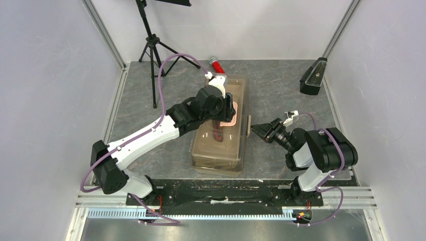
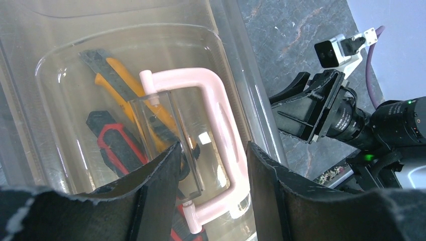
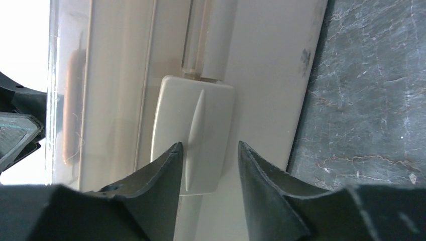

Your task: Pack the tool kit

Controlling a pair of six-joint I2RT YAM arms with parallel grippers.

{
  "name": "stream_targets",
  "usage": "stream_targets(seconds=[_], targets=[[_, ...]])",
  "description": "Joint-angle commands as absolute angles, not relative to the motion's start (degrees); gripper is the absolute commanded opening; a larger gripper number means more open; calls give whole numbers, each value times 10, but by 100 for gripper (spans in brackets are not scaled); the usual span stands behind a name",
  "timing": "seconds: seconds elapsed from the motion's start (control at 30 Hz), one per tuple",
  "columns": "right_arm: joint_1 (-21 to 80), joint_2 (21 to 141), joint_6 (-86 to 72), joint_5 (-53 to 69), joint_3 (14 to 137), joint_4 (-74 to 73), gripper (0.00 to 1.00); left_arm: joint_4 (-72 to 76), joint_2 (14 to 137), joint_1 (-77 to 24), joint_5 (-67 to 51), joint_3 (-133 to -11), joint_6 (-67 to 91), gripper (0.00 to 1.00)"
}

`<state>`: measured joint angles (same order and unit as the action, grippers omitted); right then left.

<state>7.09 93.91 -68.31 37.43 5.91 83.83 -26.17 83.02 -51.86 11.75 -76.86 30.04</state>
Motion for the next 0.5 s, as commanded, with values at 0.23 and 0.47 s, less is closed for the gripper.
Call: stream_targets(seconds=[0.23, 0.47], targets=[[107, 988, -749, 414, 93, 1014, 62, -300, 846, -519, 119, -749, 315, 57], [117, 1014, -800, 418, 108, 1098, 66, -297, 850, -518, 118, -745, 317, 57]])
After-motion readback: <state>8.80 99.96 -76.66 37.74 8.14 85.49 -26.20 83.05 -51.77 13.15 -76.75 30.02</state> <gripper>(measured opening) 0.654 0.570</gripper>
